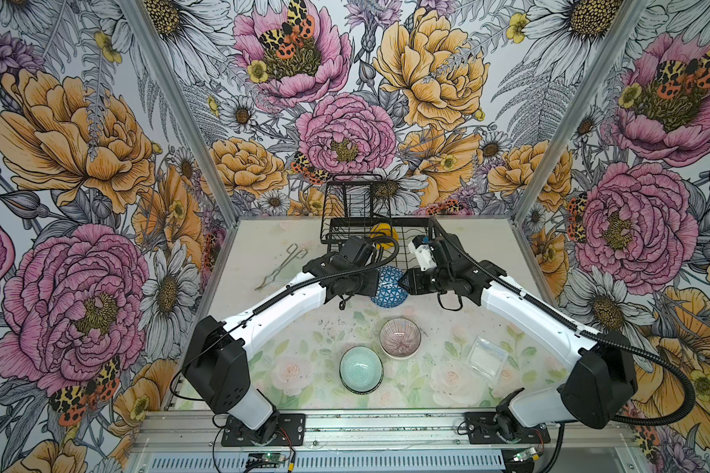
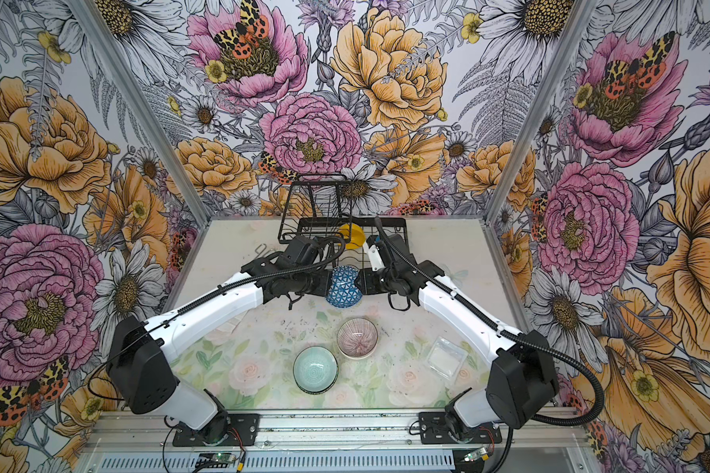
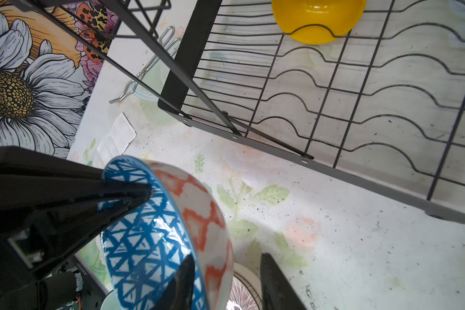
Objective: Load the bowls into the dish rack
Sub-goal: 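Grasp the blue bowl's opposite rim with the right gripper while left holds it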
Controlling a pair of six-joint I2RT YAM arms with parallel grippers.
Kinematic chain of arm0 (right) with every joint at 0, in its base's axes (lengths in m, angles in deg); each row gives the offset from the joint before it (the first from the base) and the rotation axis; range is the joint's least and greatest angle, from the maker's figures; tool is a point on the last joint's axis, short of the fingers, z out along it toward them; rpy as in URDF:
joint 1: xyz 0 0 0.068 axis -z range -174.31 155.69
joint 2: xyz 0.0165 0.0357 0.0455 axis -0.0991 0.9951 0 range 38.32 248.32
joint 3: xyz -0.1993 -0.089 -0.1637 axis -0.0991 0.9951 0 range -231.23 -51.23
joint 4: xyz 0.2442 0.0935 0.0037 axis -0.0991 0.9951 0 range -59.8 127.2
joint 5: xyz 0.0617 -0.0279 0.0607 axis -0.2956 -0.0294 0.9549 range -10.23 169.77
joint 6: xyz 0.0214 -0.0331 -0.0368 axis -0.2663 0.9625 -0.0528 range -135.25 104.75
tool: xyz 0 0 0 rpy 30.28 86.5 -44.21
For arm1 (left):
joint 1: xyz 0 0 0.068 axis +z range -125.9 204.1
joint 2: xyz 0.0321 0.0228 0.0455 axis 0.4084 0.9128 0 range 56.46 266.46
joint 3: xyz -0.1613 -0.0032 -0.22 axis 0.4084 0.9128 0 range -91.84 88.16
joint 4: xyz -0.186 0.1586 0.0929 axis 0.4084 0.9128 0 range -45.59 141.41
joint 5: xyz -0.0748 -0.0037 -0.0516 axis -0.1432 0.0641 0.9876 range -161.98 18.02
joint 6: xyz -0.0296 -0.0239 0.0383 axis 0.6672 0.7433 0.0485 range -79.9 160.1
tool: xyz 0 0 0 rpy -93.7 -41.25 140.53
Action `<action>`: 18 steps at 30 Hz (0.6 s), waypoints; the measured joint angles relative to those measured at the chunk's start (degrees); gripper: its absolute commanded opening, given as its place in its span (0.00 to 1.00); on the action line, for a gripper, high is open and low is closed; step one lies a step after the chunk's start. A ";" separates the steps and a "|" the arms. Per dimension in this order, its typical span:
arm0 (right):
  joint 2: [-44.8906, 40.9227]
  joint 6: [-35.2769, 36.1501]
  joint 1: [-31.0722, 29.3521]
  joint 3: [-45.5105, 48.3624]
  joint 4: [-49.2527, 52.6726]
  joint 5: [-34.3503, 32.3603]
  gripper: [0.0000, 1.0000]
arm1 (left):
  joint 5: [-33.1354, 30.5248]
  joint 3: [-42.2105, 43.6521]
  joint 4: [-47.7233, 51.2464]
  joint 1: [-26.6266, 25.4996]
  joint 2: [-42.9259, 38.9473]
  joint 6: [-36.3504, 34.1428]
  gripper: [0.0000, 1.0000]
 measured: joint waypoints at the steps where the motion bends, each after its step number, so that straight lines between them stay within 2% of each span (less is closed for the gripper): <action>1: 0.00 0.02 0.00 0.00 -0.24 0.00 0.27 | 0.11 0.00 0.00 0.00 0.00 0.00 0.00; 11: 0.74 0.20 -0.24 0.02 -0.24 -1.73 0.02 | 0.11 0.00 -0.13 -0.26 0.13 0.20 0.00; 16: 0.76 0.17 -0.33 0.02 -0.22 -2.08 0.00 | 0.13 0.00 -0.11 -0.26 0.17 0.22 0.00; 18: 0.76 0.20 -0.35 0.02 -0.22 -2.16 0.00 | 0.13 0.00 -0.13 -0.26 0.17 0.20 0.11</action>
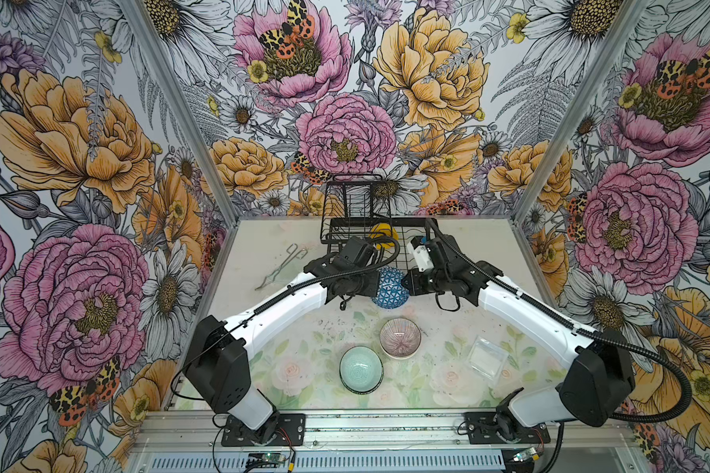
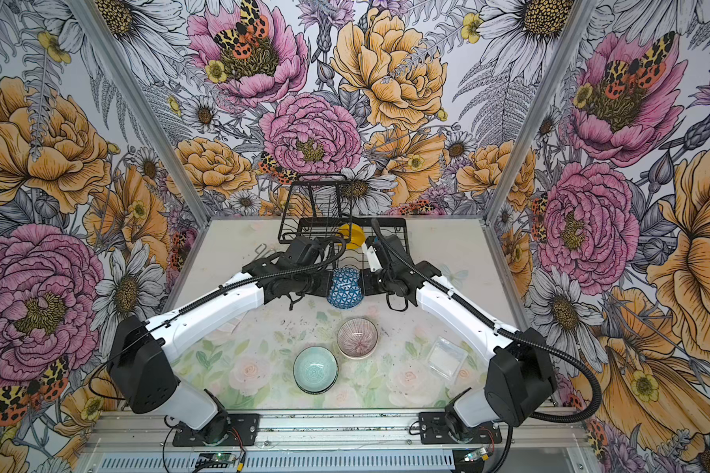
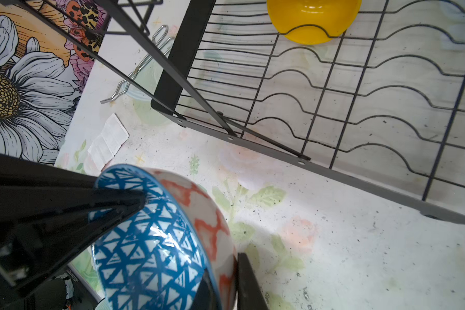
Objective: Load the bowls into the dish rack
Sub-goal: 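Grasp the blue bowl's opposite rim with the right gripper while left holds it, then open the left gripper and withdraw it while the right gripper holds the bowl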
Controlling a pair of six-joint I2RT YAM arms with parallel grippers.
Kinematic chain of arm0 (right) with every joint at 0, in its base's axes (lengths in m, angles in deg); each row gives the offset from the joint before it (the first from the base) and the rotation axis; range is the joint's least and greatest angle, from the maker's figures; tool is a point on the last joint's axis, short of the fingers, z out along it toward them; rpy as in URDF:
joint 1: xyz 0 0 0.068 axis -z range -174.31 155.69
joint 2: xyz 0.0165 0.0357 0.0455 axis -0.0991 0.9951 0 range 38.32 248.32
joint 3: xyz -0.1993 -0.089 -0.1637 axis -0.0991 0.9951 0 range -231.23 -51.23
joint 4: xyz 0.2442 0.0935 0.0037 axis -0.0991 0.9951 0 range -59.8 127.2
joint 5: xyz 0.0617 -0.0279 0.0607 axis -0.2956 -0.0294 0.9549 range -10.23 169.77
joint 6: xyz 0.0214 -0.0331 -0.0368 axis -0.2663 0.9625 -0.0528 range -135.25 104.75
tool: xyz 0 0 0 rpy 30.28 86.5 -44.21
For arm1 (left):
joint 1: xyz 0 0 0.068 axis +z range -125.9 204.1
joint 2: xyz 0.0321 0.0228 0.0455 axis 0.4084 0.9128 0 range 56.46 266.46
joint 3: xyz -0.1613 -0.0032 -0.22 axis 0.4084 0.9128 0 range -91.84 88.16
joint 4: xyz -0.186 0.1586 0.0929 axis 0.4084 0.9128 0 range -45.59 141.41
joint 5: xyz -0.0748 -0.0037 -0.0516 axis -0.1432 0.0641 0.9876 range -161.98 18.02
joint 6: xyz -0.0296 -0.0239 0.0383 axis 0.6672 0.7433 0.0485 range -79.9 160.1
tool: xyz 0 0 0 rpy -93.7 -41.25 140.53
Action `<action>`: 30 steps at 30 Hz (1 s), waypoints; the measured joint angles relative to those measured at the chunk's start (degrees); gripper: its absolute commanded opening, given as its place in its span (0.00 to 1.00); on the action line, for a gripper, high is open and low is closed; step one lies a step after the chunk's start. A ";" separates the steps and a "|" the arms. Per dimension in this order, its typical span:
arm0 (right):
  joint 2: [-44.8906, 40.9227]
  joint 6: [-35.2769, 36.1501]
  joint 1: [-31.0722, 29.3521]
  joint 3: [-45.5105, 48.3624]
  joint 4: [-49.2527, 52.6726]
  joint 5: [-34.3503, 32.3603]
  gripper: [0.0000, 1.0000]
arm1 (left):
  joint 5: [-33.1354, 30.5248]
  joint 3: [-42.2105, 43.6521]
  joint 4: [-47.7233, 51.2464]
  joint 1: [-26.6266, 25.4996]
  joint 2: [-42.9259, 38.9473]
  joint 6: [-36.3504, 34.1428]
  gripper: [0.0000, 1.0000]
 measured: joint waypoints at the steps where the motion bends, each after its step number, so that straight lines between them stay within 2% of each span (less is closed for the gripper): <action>1: 0.00 0.11 -0.04 0.04 0.00 -0.24 0.00 | 0.20 0.00 -0.02 -0.02 0.00 -0.04 0.17; 4: 0.09 0.15 -0.02 0.57 0.46 0.00 0.00 | 1.38 -0.11 -1.31 -0.31 -0.22 -0.31 0.34; 9: 0.07 0.15 -0.02 1.31 0.61 0.24 0.00 | 2.19 -0.11 -2.47 -0.48 -0.76 -1.14 0.55; 13: 0.07 0.17 -0.02 2.05 0.59 0.31 0.00 | 2.19 -0.11 -2.73 -0.59 -1.33 -1.42 0.69; 19: 0.04 0.20 -0.02 3.28 0.66 0.07 0.00 | 2.16 -0.11 -2.82 -0.63 -2.51 -1.53 0.84; 23: -0.07 0.46 -0.02 4.00 0.87 -0.96 0.00 | 2.10 -0.11 -2.73 -0.63 -5.07 -1.66 0.99; 30: -2.45 2.27 0.42 4.72 1.11 -2.56 0.00 | -0.46 -0.02 -1.31 0.04 -12.15 -2.16 0.99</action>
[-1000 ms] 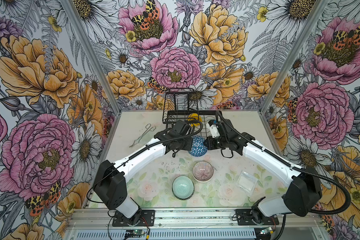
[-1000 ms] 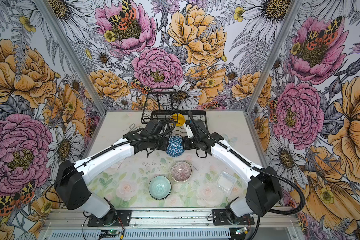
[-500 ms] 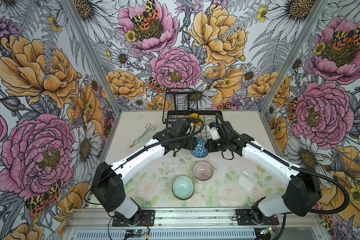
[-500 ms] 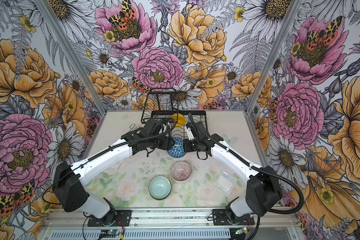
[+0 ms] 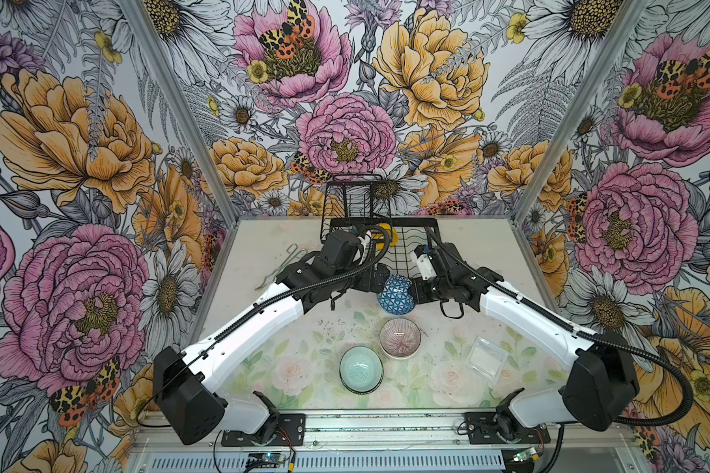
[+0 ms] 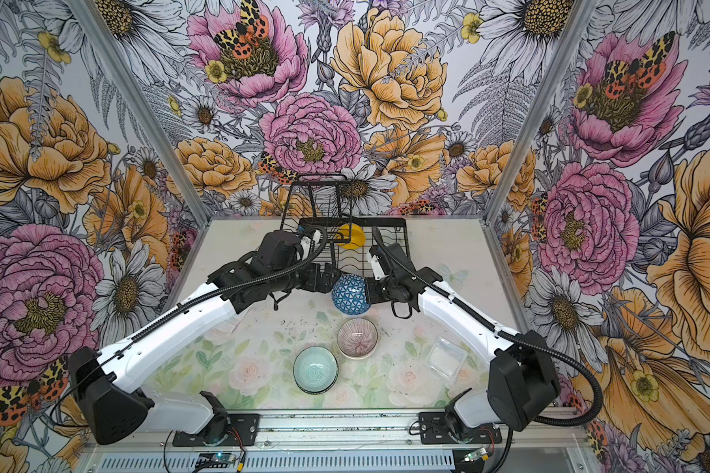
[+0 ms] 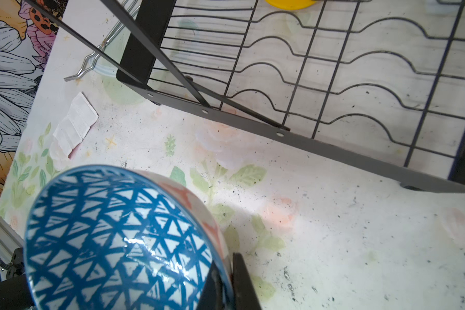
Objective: Load the bowls into the dish rack
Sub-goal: 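Open the left gripper and withdraw it while the right gripper holds the bowl, then carry the blue patterned bowl with the right gripper into the rack slots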
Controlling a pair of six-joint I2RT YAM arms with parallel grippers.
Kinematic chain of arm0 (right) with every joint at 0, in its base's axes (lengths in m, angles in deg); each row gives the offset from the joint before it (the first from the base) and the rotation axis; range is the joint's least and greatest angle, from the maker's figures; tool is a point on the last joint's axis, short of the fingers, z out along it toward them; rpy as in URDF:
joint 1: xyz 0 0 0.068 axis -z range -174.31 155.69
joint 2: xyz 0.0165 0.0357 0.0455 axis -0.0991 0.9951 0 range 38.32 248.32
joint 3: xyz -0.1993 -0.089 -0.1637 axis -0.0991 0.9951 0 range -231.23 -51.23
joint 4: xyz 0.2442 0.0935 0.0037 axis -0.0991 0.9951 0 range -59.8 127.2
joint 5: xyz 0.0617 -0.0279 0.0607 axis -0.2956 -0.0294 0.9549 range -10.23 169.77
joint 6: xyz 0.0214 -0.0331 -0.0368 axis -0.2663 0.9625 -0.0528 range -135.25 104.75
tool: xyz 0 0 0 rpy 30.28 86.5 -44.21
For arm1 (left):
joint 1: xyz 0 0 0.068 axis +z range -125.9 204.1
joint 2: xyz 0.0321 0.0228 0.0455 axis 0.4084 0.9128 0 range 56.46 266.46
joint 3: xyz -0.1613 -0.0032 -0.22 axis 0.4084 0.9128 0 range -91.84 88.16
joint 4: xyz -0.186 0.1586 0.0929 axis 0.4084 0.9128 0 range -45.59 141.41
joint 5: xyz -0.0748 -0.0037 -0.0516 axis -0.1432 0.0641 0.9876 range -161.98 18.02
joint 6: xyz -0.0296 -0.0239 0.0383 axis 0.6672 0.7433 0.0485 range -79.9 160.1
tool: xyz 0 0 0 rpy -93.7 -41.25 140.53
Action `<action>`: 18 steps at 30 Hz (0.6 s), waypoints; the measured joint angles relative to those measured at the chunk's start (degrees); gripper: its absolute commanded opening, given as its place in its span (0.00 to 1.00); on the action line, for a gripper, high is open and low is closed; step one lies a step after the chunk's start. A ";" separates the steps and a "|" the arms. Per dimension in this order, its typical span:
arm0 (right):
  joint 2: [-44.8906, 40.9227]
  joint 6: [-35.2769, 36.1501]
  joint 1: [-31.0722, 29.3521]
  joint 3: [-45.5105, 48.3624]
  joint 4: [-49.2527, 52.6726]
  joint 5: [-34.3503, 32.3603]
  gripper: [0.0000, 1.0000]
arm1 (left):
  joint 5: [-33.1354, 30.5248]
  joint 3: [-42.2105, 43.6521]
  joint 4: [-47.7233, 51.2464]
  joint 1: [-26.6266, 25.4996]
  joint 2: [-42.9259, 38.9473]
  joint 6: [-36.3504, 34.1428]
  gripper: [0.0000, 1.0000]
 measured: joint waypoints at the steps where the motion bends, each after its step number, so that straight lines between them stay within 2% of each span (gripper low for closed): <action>1: -0.50 0.39 0.17 0.07 0.02 -0.28 0.00 | -0.24 0.33 -0.04 0.48 -0.81 0.00 0.99; 7: -5.14 4.22 2.51 1.11 0.17 -3.72 0.00 | -2.45 5.64 0.87 6.67 -3.96 0.07 0.99; 13: -9.44 11.34 4.20 2.36 0.15 -12.63 0.00 | -4.74 11.10 2.67 13.09 -5.55 0.07 0.99; 18: -10.23 19.34 6.58 4.90 -6.56 -20.11 0.00 | -4.92 13.38 2.82 17.70 -6.08 0.07 0.99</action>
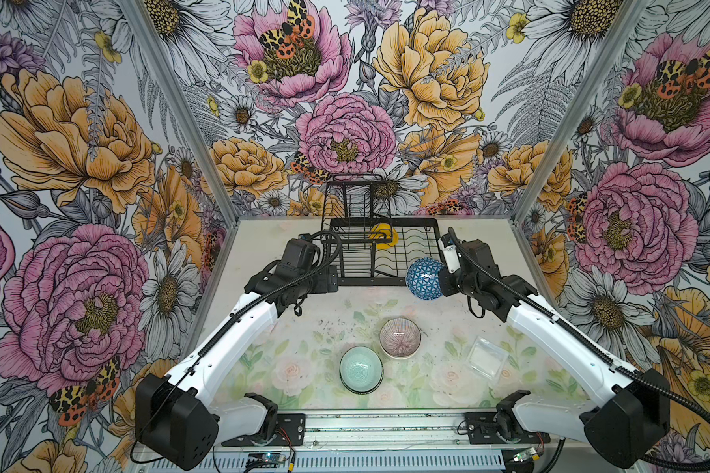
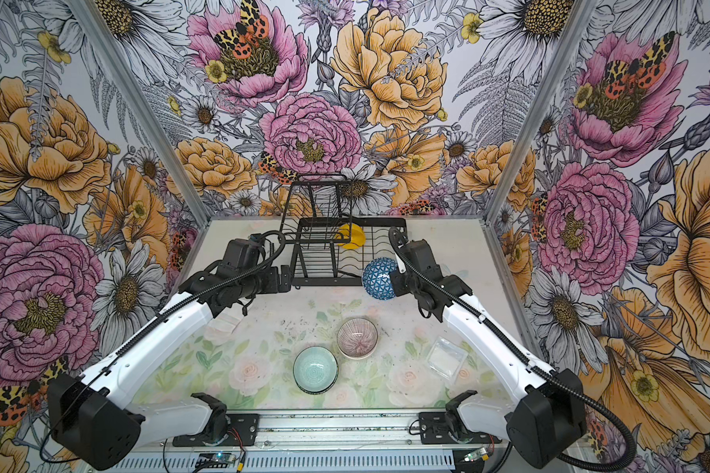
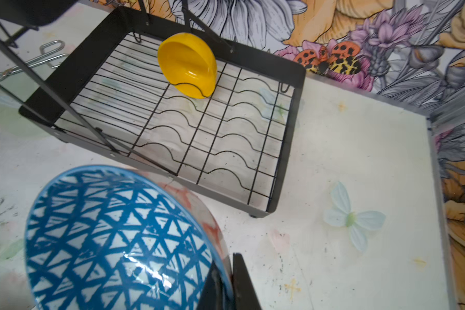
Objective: Load the bowls into the dish rack
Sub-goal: 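Carry the blue patterned bowl with the right gripper into the rack slots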
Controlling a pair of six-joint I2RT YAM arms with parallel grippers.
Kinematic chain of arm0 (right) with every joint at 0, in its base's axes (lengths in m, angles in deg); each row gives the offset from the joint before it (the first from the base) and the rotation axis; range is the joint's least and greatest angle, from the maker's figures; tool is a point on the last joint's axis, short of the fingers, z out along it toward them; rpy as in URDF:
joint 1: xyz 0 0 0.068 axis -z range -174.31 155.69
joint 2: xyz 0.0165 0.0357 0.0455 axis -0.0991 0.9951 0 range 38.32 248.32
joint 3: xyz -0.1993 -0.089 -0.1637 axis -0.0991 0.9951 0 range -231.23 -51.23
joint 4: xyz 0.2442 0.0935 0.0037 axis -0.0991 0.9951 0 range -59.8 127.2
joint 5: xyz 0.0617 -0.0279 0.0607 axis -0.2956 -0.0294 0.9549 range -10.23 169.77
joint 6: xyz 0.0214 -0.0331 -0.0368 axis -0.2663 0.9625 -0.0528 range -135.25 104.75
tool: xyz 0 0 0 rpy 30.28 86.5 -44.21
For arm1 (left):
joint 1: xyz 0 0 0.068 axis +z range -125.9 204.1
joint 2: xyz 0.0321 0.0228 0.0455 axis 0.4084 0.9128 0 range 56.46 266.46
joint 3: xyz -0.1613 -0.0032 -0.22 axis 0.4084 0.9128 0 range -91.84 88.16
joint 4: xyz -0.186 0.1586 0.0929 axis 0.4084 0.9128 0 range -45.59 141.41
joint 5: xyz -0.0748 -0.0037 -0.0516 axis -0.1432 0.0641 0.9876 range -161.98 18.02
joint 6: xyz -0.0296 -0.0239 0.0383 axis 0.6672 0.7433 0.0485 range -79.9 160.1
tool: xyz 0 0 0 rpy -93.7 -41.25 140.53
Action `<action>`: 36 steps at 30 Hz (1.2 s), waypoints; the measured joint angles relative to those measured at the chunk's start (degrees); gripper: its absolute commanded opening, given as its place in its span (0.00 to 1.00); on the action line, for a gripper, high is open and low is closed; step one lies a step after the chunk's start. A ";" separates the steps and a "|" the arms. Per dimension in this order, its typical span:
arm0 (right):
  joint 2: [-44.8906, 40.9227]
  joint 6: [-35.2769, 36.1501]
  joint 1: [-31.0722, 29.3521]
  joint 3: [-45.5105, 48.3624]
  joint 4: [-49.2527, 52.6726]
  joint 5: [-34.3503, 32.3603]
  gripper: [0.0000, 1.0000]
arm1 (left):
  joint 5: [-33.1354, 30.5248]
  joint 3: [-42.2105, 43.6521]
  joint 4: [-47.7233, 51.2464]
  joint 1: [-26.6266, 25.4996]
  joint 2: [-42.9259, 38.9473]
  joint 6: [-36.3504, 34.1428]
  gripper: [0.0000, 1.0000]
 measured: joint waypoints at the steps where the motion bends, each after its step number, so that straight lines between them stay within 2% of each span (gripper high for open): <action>1: -0.07 1.53 0.52 0.96 -2.16 -0.90 0.00 | -0.02 0.33 -0.02 0.52 0.00 0.00 0.99; 6: 0.22 12.59 3.02 8.41 -19.50 -4.04 0.00 | 0.00 1.60 -0.09 1.62 0.35 -0.02 0.99; 9: 3.67 19.06 4.44 9.77 -30.03 -4.09 0.00 | 0.13 1.70 -0.28 2.03 1.31 -0.02 0.99; 17: 22.91 31.08 6.71 3.32 -55.06 -4.66 0.00 | 0.66 1.73 -1.07 2.60 4.50 -0.04 0.99; 22: 34.53 34.53 8.59 -1.03 -70.18 -3.21 0.00 | 1.44 2.36 -1.79 2.73 5.55 -0.04 0.99; 26: 41.81 36.11 10.60 -6.67 -75.87 -1.86 0.00 | 1.73 2.67 -1.79 2.93 5.68 -0.04 0.99; 36: 48.85 37.22 13.86 -14.56 -81.42 1.68 0.00 | 1.95 2.67 -2.34 3.72 6.62 -0.04 0.99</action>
